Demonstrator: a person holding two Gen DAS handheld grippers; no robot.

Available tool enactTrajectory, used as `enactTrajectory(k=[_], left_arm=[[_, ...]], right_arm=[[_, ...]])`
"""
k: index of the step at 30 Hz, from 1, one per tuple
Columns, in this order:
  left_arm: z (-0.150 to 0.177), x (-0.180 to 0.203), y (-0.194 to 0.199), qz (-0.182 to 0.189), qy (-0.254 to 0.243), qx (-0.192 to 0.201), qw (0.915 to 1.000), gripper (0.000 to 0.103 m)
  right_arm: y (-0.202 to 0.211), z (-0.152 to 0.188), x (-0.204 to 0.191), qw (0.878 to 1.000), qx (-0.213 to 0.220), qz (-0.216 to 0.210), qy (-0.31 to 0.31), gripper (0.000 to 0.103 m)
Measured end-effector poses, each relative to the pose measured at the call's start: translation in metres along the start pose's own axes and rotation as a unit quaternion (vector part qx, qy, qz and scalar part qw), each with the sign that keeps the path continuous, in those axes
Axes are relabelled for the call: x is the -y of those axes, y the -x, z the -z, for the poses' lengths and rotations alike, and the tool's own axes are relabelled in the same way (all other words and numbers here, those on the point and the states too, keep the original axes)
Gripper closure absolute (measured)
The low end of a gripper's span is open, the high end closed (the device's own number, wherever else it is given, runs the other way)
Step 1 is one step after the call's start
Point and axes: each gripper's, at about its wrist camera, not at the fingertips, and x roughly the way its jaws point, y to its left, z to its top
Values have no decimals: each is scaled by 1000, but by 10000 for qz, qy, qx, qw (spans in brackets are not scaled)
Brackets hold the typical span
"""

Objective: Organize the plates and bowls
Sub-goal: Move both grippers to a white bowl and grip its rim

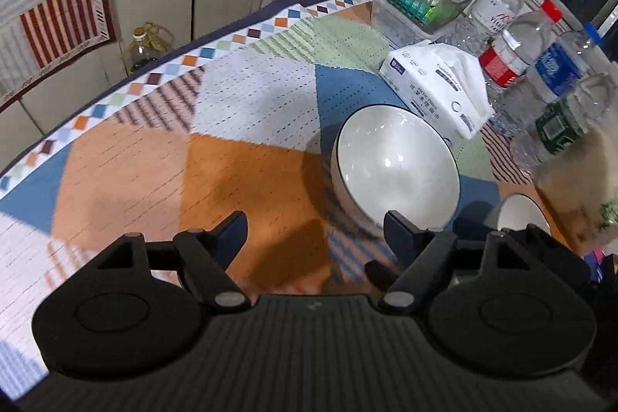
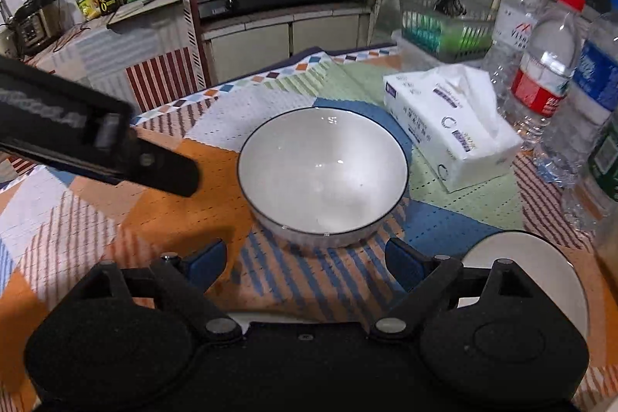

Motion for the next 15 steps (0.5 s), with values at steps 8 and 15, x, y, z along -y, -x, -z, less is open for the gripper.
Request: enactTrajectory(k=[8, 15], left_arm=[[-14, 0, -51, 79, 188, -212, 9996, 32], [-17, 0, -62, 532, 254, -316, 9978, 88]], right_arm=[[-29, -7, 1, 9996, -270, 128, 9, 12], [-45, -14, 7, 9992, -352, 192, -33, 12]])
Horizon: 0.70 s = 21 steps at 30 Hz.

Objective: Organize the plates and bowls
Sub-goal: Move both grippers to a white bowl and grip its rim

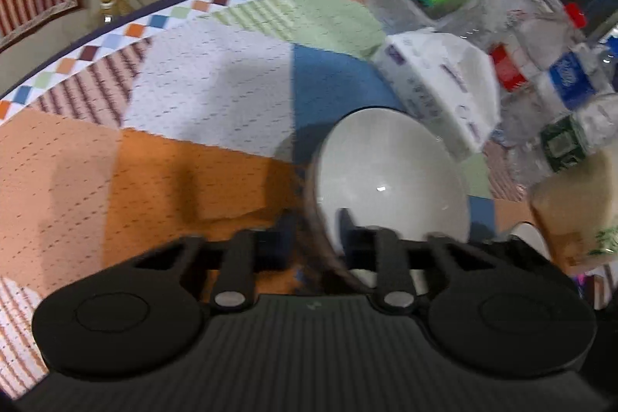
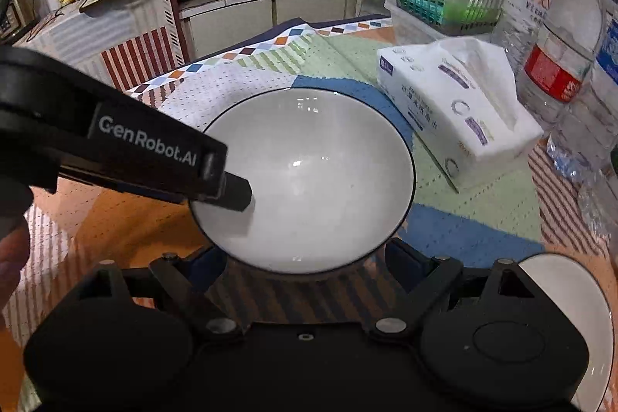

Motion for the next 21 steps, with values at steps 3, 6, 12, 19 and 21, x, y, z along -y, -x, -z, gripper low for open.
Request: enactTrajectory(k=[3, 6, 12, 19, 21], left_arm=[[1, 9, 3, -210, -221, -26, 9995, 88], [1, 6, 15, -202, -154, -76, 9996, 88], [7, 0, 60, -332, -150, -23, 9993, 88], [30, -13, 107, -565, -209, -20, 9982, 87], [38, -20, 115, -628, -182, -32, 9979, 87]], right_arm=[[-2, -1, -2, 10000, -3, -54, 33, 11], [1, 1, -4, 9999, 44, -96, 32, 11], [27, 3, -21, 9991, 303, -264, 119, 11], [59, 12, -54, 9967, 525, -547, 298, 11], [65, 17, -65, 9955, 557, -648, 414, 11]])
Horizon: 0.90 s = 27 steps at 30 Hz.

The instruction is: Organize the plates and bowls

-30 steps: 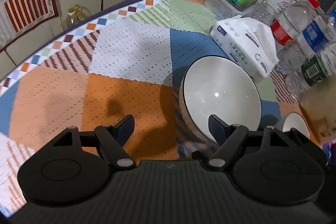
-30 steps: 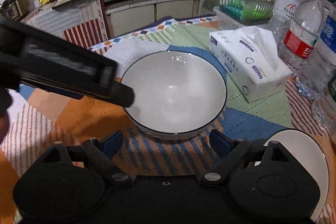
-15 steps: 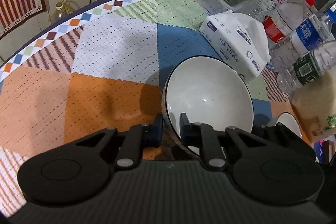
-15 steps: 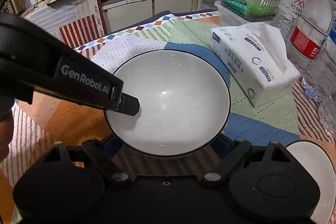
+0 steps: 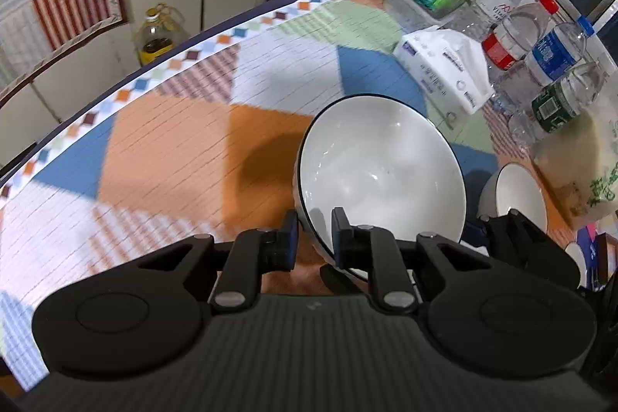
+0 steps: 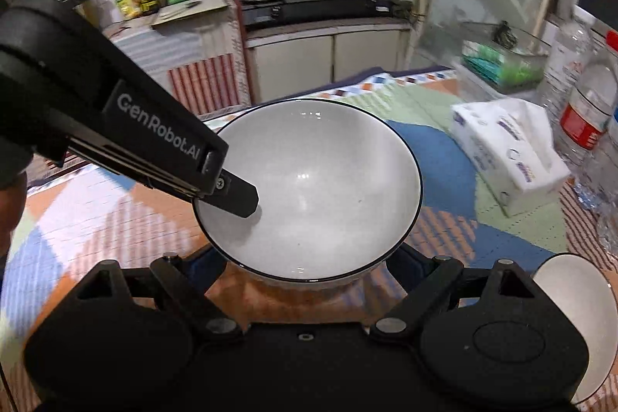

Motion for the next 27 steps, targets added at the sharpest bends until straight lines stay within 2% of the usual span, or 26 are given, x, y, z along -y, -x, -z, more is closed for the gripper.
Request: enactTrajectory(k=[8, 14, 21, 27], left_arm=[[27, -26, 8, -329, 67, -150, 9993, 87], [40, -38, -1, -465, 133, -305, 9984, 87], [48, -46, -17, -537, 173, -468, 9973, 87], [51, -50, -24, -525, 243, -519, 9970, 88]], right_arm=[[0, 16, -38, 9990, 14, -225, 391, 11], [-9, 26, -54, 9974, -114, -330, 632, 11], [-20, 34, -62, 9952, -318, -370, 850, 12], [-26, 37, -72, 9922, -449, -176, 1150, 12]])
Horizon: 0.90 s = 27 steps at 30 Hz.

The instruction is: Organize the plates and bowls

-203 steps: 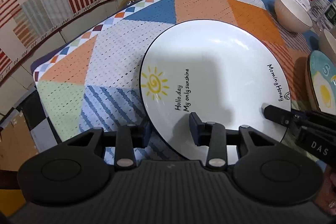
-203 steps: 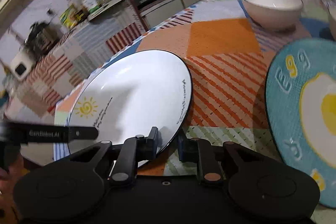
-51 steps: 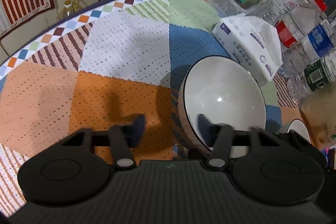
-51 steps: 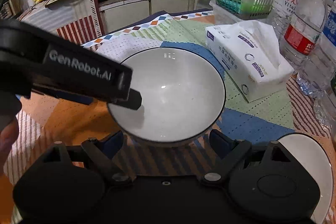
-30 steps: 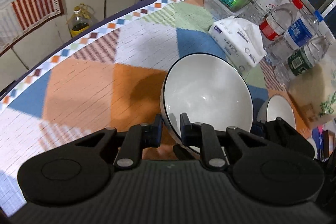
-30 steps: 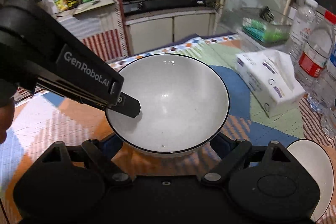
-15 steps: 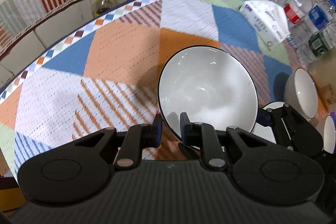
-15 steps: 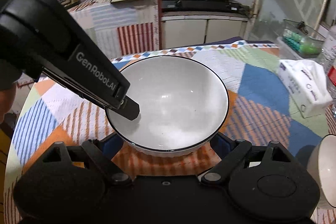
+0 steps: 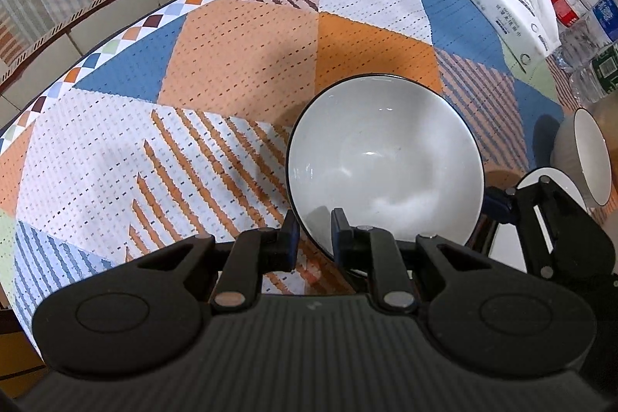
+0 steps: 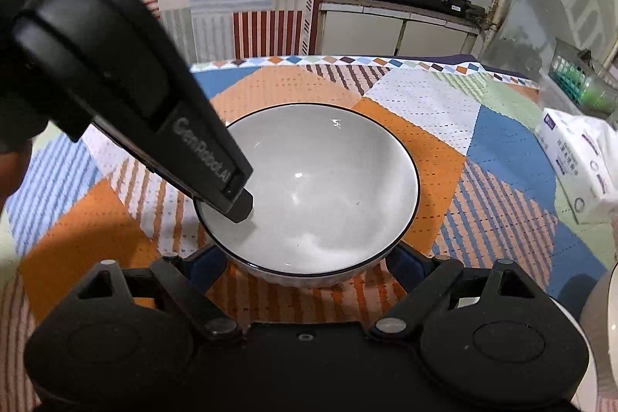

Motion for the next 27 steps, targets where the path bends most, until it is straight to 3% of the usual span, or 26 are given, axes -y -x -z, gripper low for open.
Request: enactTrajectory(k=[6, 9, 18, 27], left_arm=[[-1, 5, 6, -106, -48, 9, 9999, 86], [-2, 10, 19, -173, -129, 91, 9997, 85], [-2, 34, 71, 20, -382, 302, 9988, 74], [-11, 96, 79, 447, -873, 350, 9946, 62]], right_arm=[[21, 1, -4, 9998, -74, 140, 100, 12], [48, 5, 1, 9998, 113, 164, 72, 12], [134, 25, 67, 9901, 784, 502, -1049, 12], [159, 59, 123, 9819, 613, 1188, -1340, 12]])
